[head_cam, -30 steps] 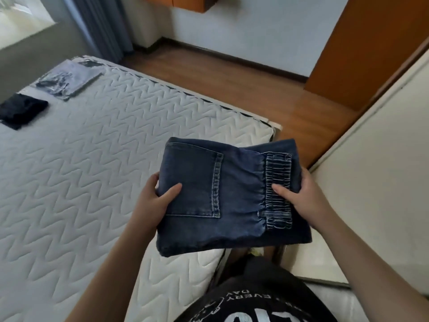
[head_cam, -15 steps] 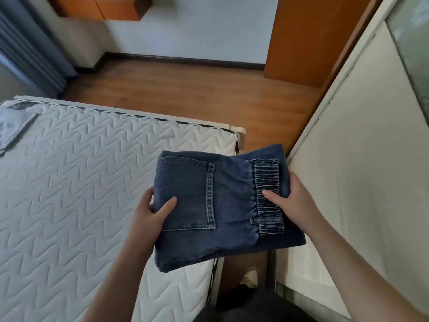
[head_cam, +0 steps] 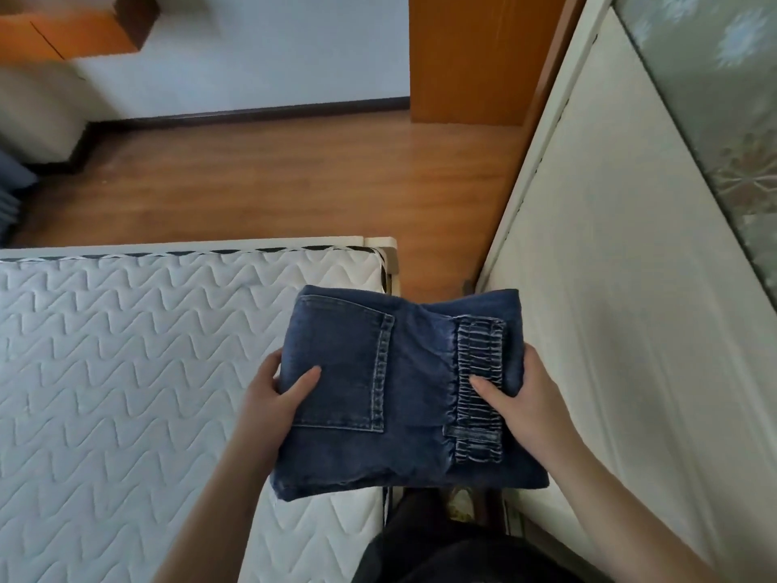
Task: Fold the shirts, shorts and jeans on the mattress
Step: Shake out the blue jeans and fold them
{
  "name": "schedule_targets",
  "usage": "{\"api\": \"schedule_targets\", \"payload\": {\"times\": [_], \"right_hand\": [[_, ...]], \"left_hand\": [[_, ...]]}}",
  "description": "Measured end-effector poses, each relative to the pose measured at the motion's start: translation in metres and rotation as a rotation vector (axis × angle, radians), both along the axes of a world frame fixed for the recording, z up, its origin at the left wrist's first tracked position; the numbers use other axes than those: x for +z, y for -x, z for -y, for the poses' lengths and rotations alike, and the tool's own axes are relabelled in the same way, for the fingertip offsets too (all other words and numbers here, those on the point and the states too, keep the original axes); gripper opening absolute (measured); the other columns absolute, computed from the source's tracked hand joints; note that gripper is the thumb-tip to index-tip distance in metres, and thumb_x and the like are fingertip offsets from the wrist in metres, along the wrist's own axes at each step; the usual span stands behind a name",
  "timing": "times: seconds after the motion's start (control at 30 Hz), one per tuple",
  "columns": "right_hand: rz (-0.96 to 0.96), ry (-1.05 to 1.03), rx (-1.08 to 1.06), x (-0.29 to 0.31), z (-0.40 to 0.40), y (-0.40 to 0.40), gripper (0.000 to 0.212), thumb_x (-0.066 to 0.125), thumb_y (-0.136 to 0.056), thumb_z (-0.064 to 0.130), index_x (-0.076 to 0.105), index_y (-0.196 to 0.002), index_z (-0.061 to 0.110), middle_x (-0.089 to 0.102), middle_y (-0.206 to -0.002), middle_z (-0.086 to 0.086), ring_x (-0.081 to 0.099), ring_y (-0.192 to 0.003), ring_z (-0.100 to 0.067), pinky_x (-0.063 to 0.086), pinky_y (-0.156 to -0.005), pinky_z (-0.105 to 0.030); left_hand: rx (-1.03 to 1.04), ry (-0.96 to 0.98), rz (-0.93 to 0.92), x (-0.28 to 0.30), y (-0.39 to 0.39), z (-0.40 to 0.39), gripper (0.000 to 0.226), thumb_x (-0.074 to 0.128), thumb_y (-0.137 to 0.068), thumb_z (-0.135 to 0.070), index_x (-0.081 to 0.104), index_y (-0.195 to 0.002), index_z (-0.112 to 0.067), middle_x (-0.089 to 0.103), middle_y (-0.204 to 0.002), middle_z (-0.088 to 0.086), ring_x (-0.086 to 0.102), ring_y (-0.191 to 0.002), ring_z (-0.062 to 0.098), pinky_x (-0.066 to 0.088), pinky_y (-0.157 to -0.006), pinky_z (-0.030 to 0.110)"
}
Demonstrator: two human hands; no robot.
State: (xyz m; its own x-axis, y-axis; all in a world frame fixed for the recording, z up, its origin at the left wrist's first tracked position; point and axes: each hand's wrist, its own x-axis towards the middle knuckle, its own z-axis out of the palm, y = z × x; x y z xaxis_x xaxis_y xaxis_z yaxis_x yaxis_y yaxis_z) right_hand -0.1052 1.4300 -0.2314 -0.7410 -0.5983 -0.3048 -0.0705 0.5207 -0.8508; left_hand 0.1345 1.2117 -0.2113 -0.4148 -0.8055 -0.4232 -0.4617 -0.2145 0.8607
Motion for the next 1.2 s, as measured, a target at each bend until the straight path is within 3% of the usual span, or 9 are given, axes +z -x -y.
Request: {"api": "schedule_targets", "payload": {"times": [0.23,0.43,0.57,0.7,0.9,1.0,1.13,1.2], "right_hand": [[-0.032,-0.030,-0.030,0.008,0.048,0.027,0.053,0.078,-0.080,0.041,0.043,-0.120,0.038,0.055,-0.104,0.032,0.053,-0.090,0.016,0.038,-0.074,-0.008],[-0.059,-0.046,-0.063,0.015,0.083,0.049,0.053,0.077,-0.079,0.044,0.043,-0.120,0.038,0.057,-0.104,0.032,0.053,-0.088,0.025,0.038,-0.071,-0.008],[-0.076,-0.045,-0.048,0.022,0.106,0.070,0.052,0.078,-0.079,0.043,0.045,-0.119,0.037,0.059,-0.106,0.029,0.056,-0.091,0.017,0.040,-0.072,-0.011],[-0.093,-0.027,0.023,0.029,0.141,0.094,0.054,0.078,-0.079,0.044,0.045,-0.121,0.036,0.059,-0.108,0.028,0.056,-0.096,0.011,0.042,-0.074,-0.014],[-0.078,-0.005,0.134,0.025,0.210,0.136,0.059,0.078,-0.078,0.045,0.046,-0.126,0.034,0.059,-0.110,0.028,0.055,-0.097,0.012,0.043,-0.078,-0.016],[-0.057,0.002,0.216,0.018,0.260,0.168,0.057,0.079,-0.078,0.045,0.048,-0.124,0.033,0.062,-0.113,0.022,0.058,-0.100,0.004,0.047,-0.081,-0.026],[-0.056,0.010,0.363,0.015,0.344,0.217,0.055,0.078,-0.078,0.046,0.048,-0.123,0.037,0.058,-0.109,0.028,0.055,-0.093,0.011,0.044,-0.074,-0.020],[-0.061,0.013,0.424,0.014,0.387,0.239,0.049,0.078,-0.079,0.045,0.049,-0.118,0.042,0.058,-0.109,0.027,0.056,-0.094,0.008,0.046,-0.075,-0.023]], "left_hand": [[-0.097,0.010,0.023,-0.007,0.040,0.054,0.055,0.070,-0.068,-0.066,0.055,-0.117,-0.045,0.073,-0.103,-0.009,0.072,-0.090,0.015,0.060,-0.080,0.046],[-0.154,0.033,0.015,-0.004,0.065,0.102,0.048,0.068,-0.072,-0.066,0.053,-0.115,-0.050,0.073,-0.096,-0.021,0.071,-0.082,0.003,0.058,-0.070,0.034],[-0.152,0.020,-0.027,-0.001,0.080,0.121,0.048,0.069,-0.073,-0.064,0.054,-0.116,-0.047,0.073,-0.096,-0.018,0.072,-0.082,0.005,0.057,-0.069,0.032],[-0.077,-0.023,-0.084,0.000,0.090,0.138,0.044,0.071,-0.072,-0.061,0.056,-0.111,-0.048,0.074,-0.098,-0.013,0.072,-0.085,0.009,0.058,-0.072,0.037],[0.058,-0.019,-0.100,0.000,0.107,0.173,0.033,0.073,-0.079,-0.051,0.056,-0.108,-0.050,0.074,-0.096,-0.014,0.072,-0.085,0.007,0.056,-0.070,0.031],[0.137,-0.012,-0.094,-0.003,0.122,0.200,0.032,0.074,-0.083,-0.045,0.057,-0.111,-0.045,0.074,-0.098,-0.013,0.072,-0.086,0.009,0.057,-0.067,0.027],[0.272,-0.012,-0.099,-0.006,0.152,0.235,0.029,0.075,-0.083,-0.043,0.057,-0.104,-0.052,0.074,-0.099,-0.012,0.072,-0.088,0.009,0.058,-0.072,0.032],[0.357,-0.028,-0.105,-0.005,0.168,0.250,0.032,0.075,-0.084,-0.041,0.056,-0.108,-0.050,0.074,-0.101,-0.011,0.073,-0.089,0.011,0.059,-0.071,0.030]]}}
